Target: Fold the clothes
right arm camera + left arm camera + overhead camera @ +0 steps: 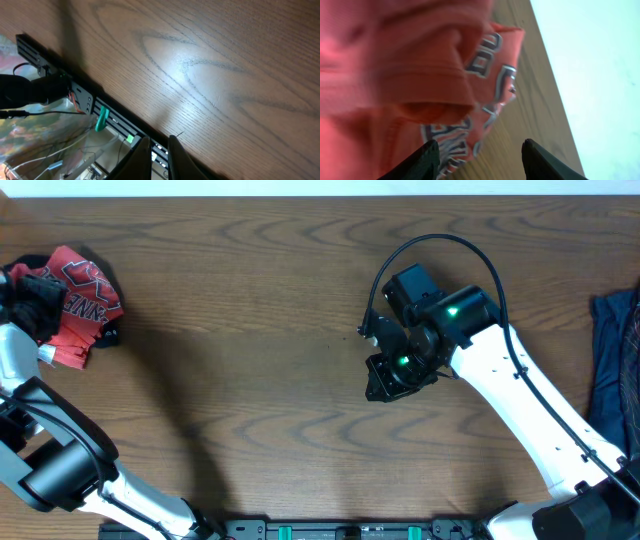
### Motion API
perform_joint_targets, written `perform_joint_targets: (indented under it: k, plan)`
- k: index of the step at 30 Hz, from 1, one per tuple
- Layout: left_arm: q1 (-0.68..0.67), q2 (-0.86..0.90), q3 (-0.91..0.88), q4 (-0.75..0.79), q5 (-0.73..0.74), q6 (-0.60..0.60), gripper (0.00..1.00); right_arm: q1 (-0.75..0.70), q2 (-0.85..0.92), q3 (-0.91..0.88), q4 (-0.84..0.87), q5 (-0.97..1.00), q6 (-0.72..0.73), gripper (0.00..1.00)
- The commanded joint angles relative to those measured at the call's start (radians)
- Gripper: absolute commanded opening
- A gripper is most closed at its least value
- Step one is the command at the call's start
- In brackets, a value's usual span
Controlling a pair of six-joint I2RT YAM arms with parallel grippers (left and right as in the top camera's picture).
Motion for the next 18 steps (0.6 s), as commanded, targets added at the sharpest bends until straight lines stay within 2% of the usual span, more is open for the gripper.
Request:
perform_joint_targets:
  k: [1,14,18]
  plan:
    - [0.005,-0.012,0.010,-0.006,-0.065,0.007,0.55,0.007,0.002,0.003,-0.004,-0.018,-0.014,0.11]
    - [0.005,-0.012,0.010,-0.057,-0.204,0.090,0.54,0.007,0.002,0.003,-0.004,-0.037,-0.014,0.11]
    - [0.005,-0.012,0.010,-0.056,-0.246,0.089,0.48,0.007,0.002,0.003,-0.004,-0.046,-0.014,0.10]
